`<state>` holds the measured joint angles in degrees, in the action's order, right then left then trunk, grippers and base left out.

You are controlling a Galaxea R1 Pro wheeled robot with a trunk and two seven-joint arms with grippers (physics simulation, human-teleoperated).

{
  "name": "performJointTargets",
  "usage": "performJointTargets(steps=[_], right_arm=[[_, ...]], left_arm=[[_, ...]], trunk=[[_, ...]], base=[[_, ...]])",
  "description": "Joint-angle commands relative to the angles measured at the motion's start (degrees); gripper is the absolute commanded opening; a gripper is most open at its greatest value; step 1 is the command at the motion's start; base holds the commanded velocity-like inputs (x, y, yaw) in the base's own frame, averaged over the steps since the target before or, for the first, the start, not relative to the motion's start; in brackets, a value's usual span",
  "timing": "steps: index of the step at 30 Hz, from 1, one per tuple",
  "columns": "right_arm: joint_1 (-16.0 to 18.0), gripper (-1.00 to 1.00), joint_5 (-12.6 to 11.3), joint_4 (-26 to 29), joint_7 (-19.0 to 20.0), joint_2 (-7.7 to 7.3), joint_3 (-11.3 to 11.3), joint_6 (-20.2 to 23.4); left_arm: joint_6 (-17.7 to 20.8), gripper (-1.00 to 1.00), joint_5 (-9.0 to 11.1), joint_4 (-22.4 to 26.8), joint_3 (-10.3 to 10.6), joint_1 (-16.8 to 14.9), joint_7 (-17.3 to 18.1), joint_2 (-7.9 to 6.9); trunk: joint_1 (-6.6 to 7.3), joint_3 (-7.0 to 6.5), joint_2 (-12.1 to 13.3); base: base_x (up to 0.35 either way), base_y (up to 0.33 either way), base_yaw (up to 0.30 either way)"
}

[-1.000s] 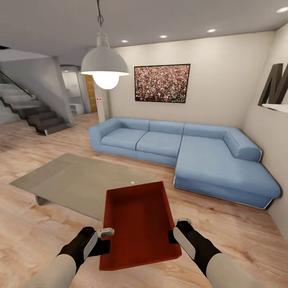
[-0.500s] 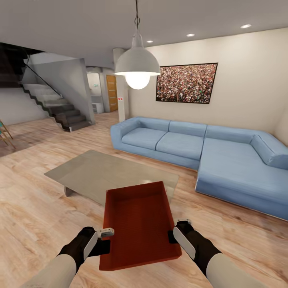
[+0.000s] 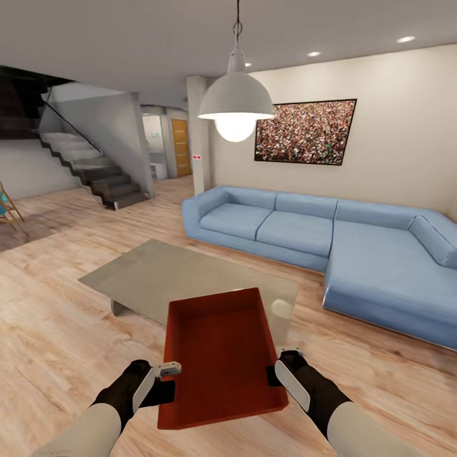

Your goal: Move the two storage containers from the living room to the garage. In the garage, place one container on the floor and stack the other container on top of it (either order is fine).

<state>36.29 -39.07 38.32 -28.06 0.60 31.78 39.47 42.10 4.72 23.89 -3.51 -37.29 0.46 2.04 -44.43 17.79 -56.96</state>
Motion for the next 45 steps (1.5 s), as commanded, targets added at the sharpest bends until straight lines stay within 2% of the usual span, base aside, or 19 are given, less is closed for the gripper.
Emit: performJointTargets(steps=[1, 26, 45], right_arm=[[0.01, -1.0, -0.65, 0.02, -0.57, 0.02, 0.39, 0.26], [0.01, -1.0, -0.66, 0.09, -0.68, -0.01, 0.39, 0.28], [0.01, -1.0, -0.66, 0.08, -0.55, 0.02, 0.39, 0.27]], left_arm=[[0.27, -1.0, 0.9, 0.1, -0.44, -0.06, -0.13, 0.12], [0.27, -1.0, 0.9, 0.1, -0.38, -0.06, -0.2, 0.15], [0.27, -1.0, 0.9, 0.1, -0.35, -0.06, -0.2, 0.15]], trunk=[[-0.02, 0.07, -0.05], [-0.02, 0.1, -0.05], [-0.02, 0.64, -0.05]], base=[[0.139, 0.239, 0.0], [0.126, 0.242, 0.005], [0.14, 0.286, 0.26]])
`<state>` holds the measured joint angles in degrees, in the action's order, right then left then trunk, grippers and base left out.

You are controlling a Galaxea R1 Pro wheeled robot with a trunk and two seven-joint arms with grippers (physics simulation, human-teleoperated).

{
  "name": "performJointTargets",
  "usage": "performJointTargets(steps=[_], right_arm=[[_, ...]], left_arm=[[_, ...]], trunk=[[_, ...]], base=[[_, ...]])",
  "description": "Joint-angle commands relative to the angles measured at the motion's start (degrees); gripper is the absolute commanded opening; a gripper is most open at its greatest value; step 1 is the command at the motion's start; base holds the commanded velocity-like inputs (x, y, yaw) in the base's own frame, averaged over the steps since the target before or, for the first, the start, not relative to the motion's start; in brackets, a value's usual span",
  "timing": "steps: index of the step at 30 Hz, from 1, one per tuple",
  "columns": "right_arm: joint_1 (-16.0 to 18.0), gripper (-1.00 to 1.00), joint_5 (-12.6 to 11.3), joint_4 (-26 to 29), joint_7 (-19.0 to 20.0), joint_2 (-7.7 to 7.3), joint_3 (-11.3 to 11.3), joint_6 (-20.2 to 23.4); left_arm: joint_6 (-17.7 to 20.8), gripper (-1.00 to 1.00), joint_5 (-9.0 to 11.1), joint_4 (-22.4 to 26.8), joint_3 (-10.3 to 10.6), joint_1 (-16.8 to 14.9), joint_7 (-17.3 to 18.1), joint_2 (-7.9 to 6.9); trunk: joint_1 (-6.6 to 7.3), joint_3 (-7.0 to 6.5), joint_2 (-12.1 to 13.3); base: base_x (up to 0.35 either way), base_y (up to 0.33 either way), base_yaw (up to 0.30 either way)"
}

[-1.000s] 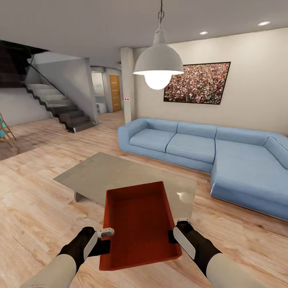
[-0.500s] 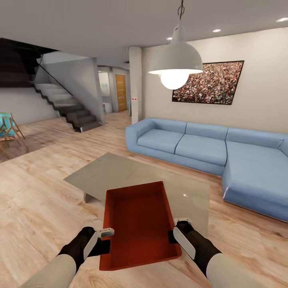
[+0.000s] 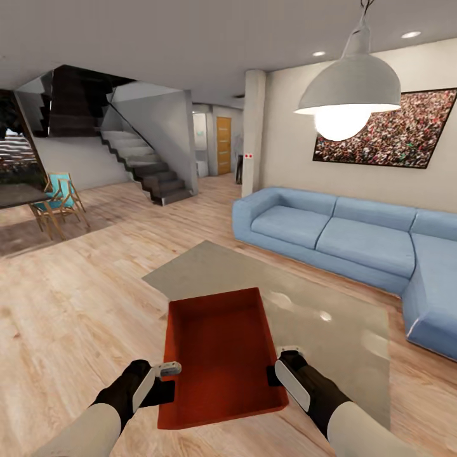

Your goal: Move the two storage containers from the living room to the garage. In the garage, place one container on the floor and stack the other container on top of it (either order is fine).

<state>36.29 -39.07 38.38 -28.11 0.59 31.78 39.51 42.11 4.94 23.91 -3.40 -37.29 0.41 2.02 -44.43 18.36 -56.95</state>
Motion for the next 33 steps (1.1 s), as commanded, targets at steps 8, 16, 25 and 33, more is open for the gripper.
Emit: performJointTargets(steps=[8, 16, 25, 33], right_arm=[[0.01, -1.0, -0.69, -0.06, -0.46, 0.11, 0.39, 0.23], [0.01, -1.0, -0.67, -0.06, -0.46, 0.12, 0.39, 0.22], [0.01, -1.0, -0.67, -0.06, -0.4, 0.12, 0.39, 0.27], [0.01, -1.0, -0.67, -0.06, -0.37, 0.12, 0.39, 0.26]], left_arm=[[0.25, -1.0, 0.69, 0.08, -0.49, -0.06, -0.15, 0.18], [0.25, -1.0, 0.69, 0.08, -0.47, -0.06, -0.15, 0.17], [0.25, -1.0, 0.69, 0.08, -0.42, -0.06, -0.15, 0.18], [0.25, -1.0, 0.69, 0.08, -0.41, -0.06, -0.15, 0.18]], trunk=[[-0.03, 0.31, -0.06], [-0.03, 0.55, -0.06], [-0.03, 0.82, -0.06], [-0.03, 1.06, -0.06]], base=[[0.183, 0.284, 0.277], [0.186, 0.284, 0.277], [0.186, 0.284, 0.277], [0.186, 0.284, 0.277]])
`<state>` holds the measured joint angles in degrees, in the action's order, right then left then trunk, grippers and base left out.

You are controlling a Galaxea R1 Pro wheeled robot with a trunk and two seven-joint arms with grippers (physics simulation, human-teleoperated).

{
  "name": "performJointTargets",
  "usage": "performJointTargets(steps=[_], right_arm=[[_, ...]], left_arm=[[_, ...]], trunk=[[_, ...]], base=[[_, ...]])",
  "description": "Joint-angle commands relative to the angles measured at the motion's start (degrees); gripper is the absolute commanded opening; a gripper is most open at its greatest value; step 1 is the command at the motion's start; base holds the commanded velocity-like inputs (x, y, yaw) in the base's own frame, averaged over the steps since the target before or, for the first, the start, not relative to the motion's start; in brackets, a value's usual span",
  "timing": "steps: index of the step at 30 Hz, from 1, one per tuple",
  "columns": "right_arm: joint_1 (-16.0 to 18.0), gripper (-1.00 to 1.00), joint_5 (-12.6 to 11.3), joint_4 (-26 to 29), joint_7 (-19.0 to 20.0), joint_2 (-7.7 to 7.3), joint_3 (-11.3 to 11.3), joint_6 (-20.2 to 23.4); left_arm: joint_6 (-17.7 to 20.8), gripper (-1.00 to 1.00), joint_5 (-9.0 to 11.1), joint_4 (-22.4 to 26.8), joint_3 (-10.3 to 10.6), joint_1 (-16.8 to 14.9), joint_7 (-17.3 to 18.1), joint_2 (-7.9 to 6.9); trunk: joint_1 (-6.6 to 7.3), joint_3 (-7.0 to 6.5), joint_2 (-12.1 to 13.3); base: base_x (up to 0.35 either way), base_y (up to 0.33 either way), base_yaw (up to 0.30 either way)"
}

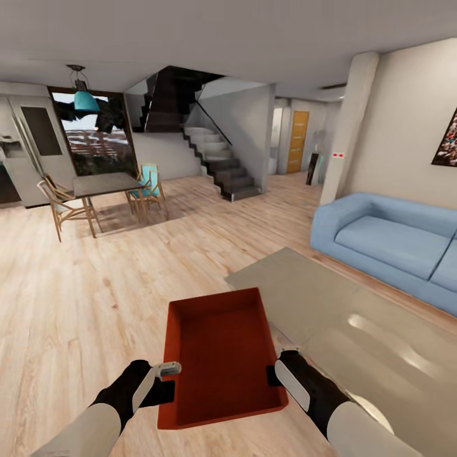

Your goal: Move the two storage containers from the living room to the garage. In the garage, place one container on the floor and stack the other container on top of it (either order is fine).

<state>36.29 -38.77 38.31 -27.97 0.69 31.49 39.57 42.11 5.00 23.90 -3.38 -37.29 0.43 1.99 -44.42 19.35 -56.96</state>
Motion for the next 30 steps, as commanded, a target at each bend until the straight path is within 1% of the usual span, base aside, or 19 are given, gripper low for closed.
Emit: performJointTargets(steps=[1, 5, 8, 30], right_arm=[[0.01, -1.0, -0.99, 0.01, -0.51, 0.02, 0.68, 0.18], [0.01, -1.0, -1.01, 0.01, -0.5, 0.02, 0.69, 0.2], [0.01, -1.0, -0.98, 0.01, -0.5, 0.02, 0.68, 0.18], [0.01, -1.0, -1.0, 0.01, -0.5, 0.02, 0.68, 0.17]], left_arm=[[0.25, -1.0, 0.62, 0.1, -0.39, -0.07, -0.16, 0.21], [0.25, -1.0, 0.62, 0.1, -0.49, -0.07, -0.16, 0.18], [0.25, -1.0, 0.62, 0.1, -0.49, -0.07, -0.16, 0.19], [0.25, -1.0, 0.62, 0.1, -0.49, -0.07, -0.08, 0.2]], trunk=[[-0.03, 0.1, -0.05], [-0.03, 0.21, -0.05], [-0.03, 0.27, -0.05], [-0.03, 0.28, -0.05]], base=[[0.198, 0.284, 0.277], [0.209, 0.284, 0.237], [0.216, 0.284, 0.088], [0.229, 0.283, 0.003]])
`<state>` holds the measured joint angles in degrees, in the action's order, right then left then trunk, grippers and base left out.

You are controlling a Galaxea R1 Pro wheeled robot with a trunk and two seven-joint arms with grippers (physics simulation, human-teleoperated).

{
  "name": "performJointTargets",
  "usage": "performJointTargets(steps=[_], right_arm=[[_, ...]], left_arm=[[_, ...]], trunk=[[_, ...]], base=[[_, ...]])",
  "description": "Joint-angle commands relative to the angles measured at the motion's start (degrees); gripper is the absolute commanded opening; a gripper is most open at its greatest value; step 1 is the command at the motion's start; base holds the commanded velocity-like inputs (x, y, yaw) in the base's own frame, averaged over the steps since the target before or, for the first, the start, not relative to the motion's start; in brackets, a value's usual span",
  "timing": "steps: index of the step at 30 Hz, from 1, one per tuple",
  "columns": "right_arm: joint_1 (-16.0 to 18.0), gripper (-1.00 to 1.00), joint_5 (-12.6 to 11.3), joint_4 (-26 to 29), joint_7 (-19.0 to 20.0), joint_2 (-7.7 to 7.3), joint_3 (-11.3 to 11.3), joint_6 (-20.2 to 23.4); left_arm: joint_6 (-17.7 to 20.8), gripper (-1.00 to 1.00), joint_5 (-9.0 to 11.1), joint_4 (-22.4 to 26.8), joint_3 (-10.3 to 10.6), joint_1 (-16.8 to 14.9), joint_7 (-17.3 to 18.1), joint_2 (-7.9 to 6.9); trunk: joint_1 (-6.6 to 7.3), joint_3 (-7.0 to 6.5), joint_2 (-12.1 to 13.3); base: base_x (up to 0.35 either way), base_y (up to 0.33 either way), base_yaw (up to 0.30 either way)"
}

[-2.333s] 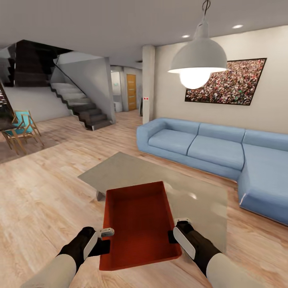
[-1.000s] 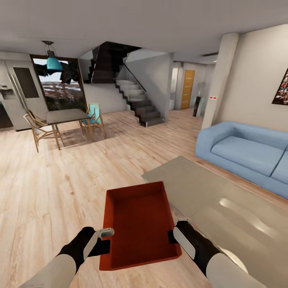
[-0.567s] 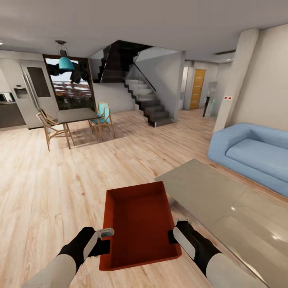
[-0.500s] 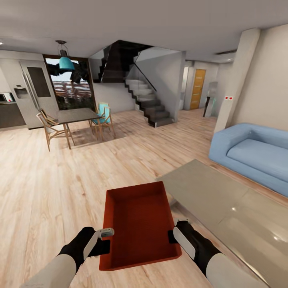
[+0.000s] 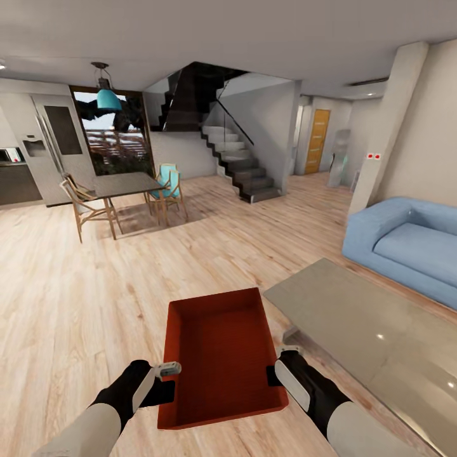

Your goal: Move the two storage containers from the living room to the garage. In the garage, place one container on the floor and stack the other container on top of it (either order is fine).

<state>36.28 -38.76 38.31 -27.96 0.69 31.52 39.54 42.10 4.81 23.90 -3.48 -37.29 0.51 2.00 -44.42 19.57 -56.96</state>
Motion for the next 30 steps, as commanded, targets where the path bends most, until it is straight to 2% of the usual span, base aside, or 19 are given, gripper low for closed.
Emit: performJointTargets(steps=[1, 30], right_arm=[[0.02, -1.0, -1.01, 0.01, -0.52, 0.02, 0.64, 0.18], [0.02, -1.0, -1.04, 0.01, -0.52, 0.02, 0.64, 0.22]], left_arm=[[0.26, -1.0, 0.82, 0.1, -0.38, -0.06, -0.16, 0.19], [0.26, -1.0, 0.9, 0.1, -0.56, -0.06, -0.1, 0.16]], trunk=[[-0.03, 0.07, -0.05], [-0.03, 0.07, -0.05]], base=[[0.245, 0.279, 0.0], [0.25, 0.274, 0.0]])
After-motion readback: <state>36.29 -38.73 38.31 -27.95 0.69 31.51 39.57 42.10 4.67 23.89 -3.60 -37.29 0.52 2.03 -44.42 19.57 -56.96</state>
